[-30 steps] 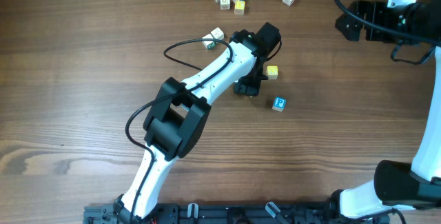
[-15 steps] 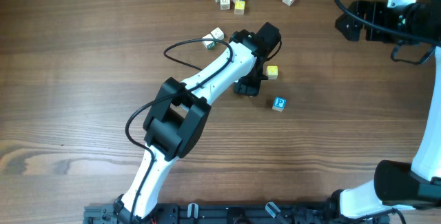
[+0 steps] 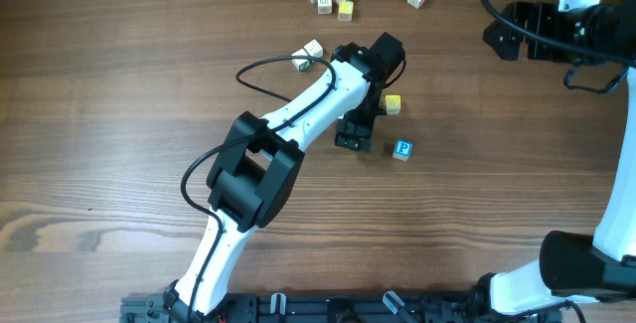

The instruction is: Form a tower

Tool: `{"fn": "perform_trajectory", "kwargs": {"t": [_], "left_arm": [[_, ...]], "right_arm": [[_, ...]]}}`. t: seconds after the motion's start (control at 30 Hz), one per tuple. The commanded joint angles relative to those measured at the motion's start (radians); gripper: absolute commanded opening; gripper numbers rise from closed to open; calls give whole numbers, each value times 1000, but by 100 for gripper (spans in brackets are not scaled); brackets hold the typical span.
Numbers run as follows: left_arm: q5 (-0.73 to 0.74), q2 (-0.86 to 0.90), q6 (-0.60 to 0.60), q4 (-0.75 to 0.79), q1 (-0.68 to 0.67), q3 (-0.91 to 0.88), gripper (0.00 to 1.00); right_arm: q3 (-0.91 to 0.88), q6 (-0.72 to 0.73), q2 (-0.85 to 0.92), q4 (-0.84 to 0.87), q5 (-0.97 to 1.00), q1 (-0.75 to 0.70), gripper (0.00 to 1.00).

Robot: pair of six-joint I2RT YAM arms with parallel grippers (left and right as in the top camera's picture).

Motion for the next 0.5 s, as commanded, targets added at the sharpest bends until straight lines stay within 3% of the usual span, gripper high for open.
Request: {"fn": "perform_trajectory", "kwargs": {"t": [0.0, 0.47], "left_arm": [[6, 16, 10, -6, -5, 4, 100], [32, -50, 141, 24, 36, 6, 100]], "right_arm": [[-5, -18, 11, -1, -16, 0, 100], [-5, -34, 11, -1, -16, 0, 100]]}}
